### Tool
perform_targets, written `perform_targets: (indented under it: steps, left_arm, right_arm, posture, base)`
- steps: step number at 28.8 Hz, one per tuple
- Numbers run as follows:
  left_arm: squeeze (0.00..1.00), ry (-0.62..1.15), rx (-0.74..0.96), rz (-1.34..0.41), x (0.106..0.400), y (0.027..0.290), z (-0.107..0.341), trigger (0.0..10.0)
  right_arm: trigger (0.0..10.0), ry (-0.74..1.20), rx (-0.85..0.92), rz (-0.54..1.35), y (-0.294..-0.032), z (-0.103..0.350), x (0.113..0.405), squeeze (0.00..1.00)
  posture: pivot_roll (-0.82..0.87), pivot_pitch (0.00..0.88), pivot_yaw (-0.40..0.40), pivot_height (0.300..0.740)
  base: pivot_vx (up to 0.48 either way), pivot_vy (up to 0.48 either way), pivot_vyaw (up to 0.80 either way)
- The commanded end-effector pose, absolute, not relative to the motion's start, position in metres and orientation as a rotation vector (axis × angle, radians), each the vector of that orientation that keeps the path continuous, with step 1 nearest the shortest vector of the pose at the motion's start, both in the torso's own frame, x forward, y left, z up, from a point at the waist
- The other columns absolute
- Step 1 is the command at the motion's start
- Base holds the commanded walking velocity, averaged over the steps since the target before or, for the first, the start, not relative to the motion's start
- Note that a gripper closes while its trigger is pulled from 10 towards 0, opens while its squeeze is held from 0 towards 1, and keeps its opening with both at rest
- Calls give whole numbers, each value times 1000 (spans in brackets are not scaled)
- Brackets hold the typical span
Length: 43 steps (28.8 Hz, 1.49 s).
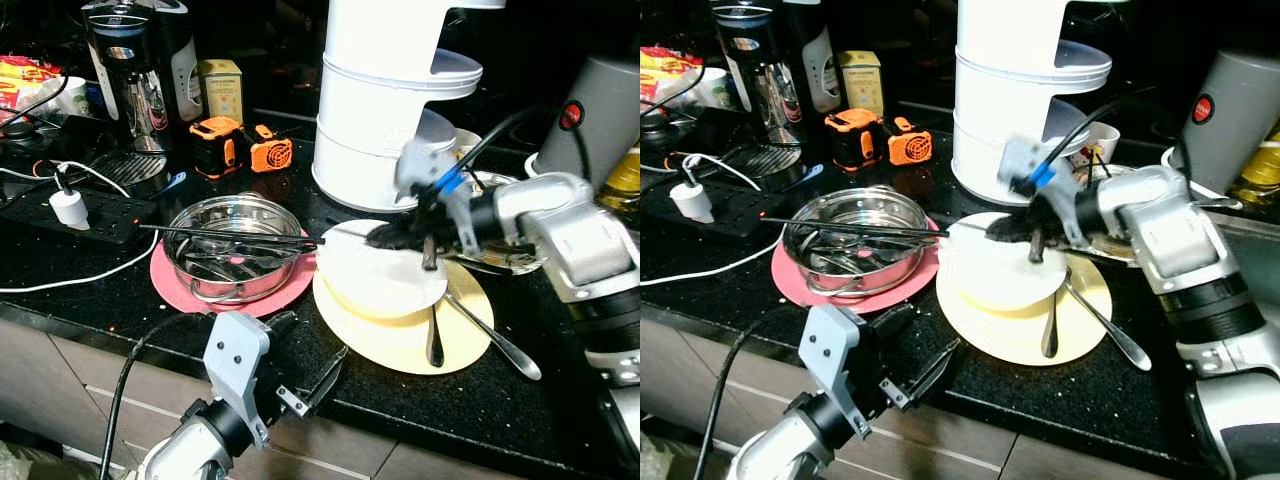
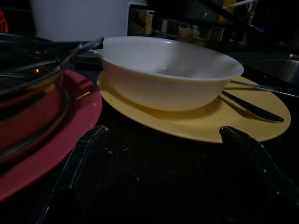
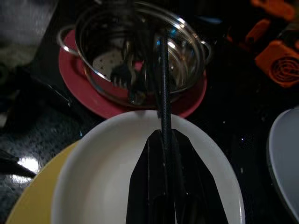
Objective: Kitchen organization
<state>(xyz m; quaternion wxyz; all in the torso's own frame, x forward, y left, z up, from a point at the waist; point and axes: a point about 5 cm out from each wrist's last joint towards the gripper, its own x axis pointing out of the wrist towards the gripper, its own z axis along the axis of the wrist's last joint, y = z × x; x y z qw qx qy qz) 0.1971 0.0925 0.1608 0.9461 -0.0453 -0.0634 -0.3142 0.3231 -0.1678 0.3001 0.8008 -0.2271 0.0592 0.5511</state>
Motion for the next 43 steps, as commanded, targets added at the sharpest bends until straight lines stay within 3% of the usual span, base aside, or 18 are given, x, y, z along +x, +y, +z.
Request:
perform_targets:
  steps: [1,6,13,19,20,23,25,27,31,32,33,43]
  left_arm:
    - [0,-120,-102,-647,197,91,160,10000]
    - [0,-120,-101,-653,197,91,161,10000]
    - [0,-162,-108,-685,200,88,173,10000]
    - [0,-233,-80,-707,205,86,192,10000]
    - [0,-256,-65,-713,206,85,198,10000]
    - [0,-319,-31,-715,210,87,214,10000]
    - [0,-355,-30,-712,214,89,224,10000]
    - [0,-376,-24,-713,216,91,231,10000]
    - [0,-385,10,-748,217,90,236,10000]
    - [0,-378,68,-797,216,89,238,10000]
    - [0,-374,92,-817,215,89,239,10000]
    - [0,-203,524,-1027,220,127,251,10000]
  right_arm:
    - [0,113,-455,1166,-171,301,322,0]
    - [0,16,-326,1063,-181,310,331,0]
    - [0,-271,-3,757,-222,348,348,0]
    - [431,-355,85,682,-230,358,349,0]
    - [3098,-357,83,673,-231,358,349,0]
    - [2824,-328,90,629,-235,352,353,0]
    - [4275,-322,93,624,-235,349,354,0]
    - [4706,-323,94,632,-232,347,354,0]
    - [4667,-321,109,631,-230,345,354,0]
    - [8667,-315,99,629,-229,343,354,0]
    - [10000,-311,96,631,-228,341,354,0]
    - [10000,-244,11,663,-218,328,352,0]
  posture:
    - [45,0,-86,740]
    - [44,0,-85,740]
    - [43,0,-81,740]
    - [41,0,-79,740]
    - [41,0,-79,740]
    - [43,0,-78,740]
    - [40,0,-72,740]
    - [39,0,-69,740]
    - [36,0,-64,740]
    - [38,0,-60,740]
    - [38,0,-60,740]
    - [33,0,-50,740]
  base:
    - [0,0,0]
    - [0,0,0]
    - [0,0,0]
    - [0,0,0]
    - [0,0,0]
    - [0,0,0]
    - [0,0,-788]
    - [0,0,-788]
    - [0,0,-788]
    - [0,0,0]
    - [0,0,0]
    - [0,0,0]
